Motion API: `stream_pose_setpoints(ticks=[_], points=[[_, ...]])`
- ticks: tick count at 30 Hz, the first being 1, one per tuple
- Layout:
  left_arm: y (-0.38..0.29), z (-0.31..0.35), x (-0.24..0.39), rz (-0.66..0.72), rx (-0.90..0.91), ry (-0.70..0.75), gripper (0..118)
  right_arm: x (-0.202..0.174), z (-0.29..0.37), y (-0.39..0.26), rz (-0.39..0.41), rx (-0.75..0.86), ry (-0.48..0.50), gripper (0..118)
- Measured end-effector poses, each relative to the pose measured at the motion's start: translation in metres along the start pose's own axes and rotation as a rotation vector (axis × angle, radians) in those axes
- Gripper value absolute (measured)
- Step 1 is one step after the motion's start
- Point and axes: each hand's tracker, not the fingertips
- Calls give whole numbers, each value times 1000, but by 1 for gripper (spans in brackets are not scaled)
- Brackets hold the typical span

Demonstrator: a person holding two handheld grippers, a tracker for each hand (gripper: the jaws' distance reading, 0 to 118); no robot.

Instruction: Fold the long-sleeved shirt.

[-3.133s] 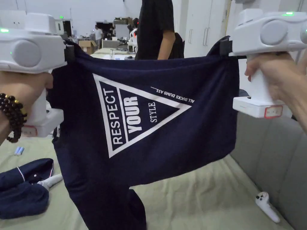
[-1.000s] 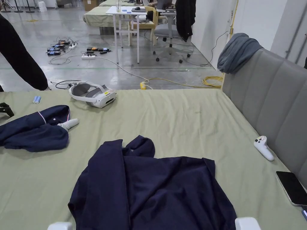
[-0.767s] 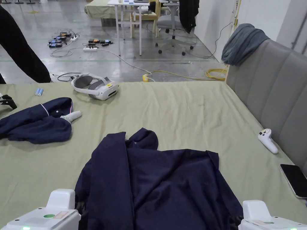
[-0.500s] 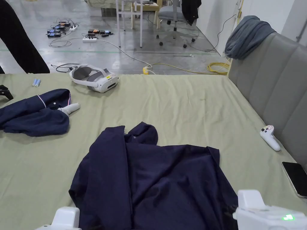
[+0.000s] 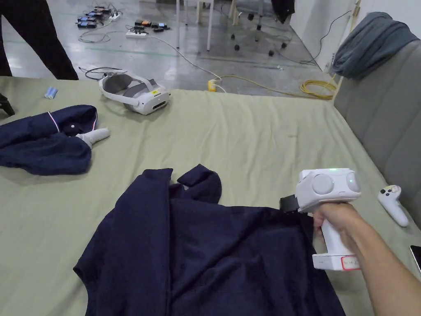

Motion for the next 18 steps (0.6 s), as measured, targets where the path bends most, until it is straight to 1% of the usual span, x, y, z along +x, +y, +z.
stream_pose_setpoints(ticks=[1,2,4,5,6,7,8,10,11,12,14,16,18], points=[[0,0,1,1,-1,3,17,-1,-10,1,8,-25,-13,77],[0,0,2,3,-2,4,17,-3,-18,0,19,-43,-21,73],[0,0,2,4,-1,7,17,-3,-29,-6,34,-63,-38,56],[0,-1,2,-1,-2,10,17,-2,-27,-8,22,-51,-30,53],[1,0,4,-7,-2,14,17,0,-20,-9,-37,-25,3,46],[2,0,4,-5,-2,15,17,2,-15,-11,-66,-11,18,25],[2,0,4,-1,-3,13,17,3,-1,-16,-64,6,42,12],[7,2,1,18,0,4,17,7,21,-22,-66,34,39,12],[10,4,0,24,3,1,17,10,34,-23,-82,77,59,11],[17,10,-1,28,22,-2,17,23,33,-18,-117,111,85,11],[36,25,-6,21,104,-11,17,33,74,-19,-149,200,140,11],[64,47,-10,17,200,-10,17,40,127,-18,-149,287,179,11],[102,73,-11,19,281,-36,16,43,177,-12,-121,384,191,11]])
